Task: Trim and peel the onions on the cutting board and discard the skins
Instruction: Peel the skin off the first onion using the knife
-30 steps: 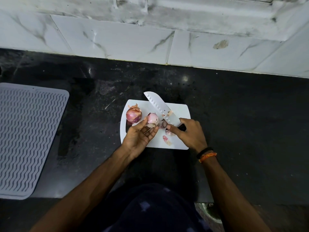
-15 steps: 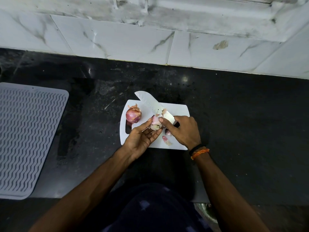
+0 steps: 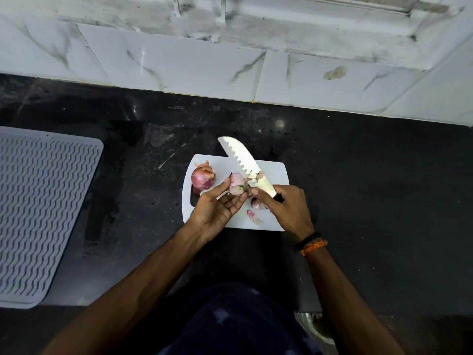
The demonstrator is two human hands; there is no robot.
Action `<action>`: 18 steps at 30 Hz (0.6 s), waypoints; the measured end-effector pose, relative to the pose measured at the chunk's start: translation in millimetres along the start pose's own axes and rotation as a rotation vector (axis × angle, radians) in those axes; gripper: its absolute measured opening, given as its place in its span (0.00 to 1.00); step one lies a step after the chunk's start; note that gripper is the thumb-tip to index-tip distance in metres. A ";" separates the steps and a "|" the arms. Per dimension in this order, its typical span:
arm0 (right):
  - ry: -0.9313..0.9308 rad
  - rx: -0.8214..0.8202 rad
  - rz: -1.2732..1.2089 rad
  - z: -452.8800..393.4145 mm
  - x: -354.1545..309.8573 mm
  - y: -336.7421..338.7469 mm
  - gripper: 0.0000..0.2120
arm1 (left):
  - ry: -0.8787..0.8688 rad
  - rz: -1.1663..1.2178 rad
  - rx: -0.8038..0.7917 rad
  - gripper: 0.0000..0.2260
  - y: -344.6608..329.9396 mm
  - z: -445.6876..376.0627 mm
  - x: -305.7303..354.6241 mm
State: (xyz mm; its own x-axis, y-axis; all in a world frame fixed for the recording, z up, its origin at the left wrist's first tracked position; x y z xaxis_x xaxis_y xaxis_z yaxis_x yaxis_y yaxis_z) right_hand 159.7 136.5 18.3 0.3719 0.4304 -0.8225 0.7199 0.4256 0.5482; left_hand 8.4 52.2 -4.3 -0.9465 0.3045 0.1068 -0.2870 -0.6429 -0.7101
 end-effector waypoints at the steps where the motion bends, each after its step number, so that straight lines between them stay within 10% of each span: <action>1: -0.005 0.010 0.031 -1.1 2.0 1.7 0.17 | 0.006 0.010 -0.014 0.10 0.0 0.7 -0.2; 18: 0.009 -0.085 0.189 -8.8 -9.9 -0.7 0.14 | 0.024 -0.026 0.008 0.21 3.5 7.0 -1.5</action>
State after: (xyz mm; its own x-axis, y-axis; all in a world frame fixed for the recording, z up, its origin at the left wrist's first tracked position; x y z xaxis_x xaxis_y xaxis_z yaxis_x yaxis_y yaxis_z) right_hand 150.4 138.9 27.4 0.4899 0.5162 -0.7025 0.5859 0.4017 0.7038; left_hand 7.7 44.6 -2.0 -0.9349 0.3379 0.1085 -0.3128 -0.6404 -0.7014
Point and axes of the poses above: each hand's wrist, its own z-axis away from the middle knuckle, its own y-axis out of the back of the hand, x = y × z, the point moved 3 cm from there along -z, towards the middle knuckle, and after that the axes turned 13 degrees about y, right-handed, at the moved point
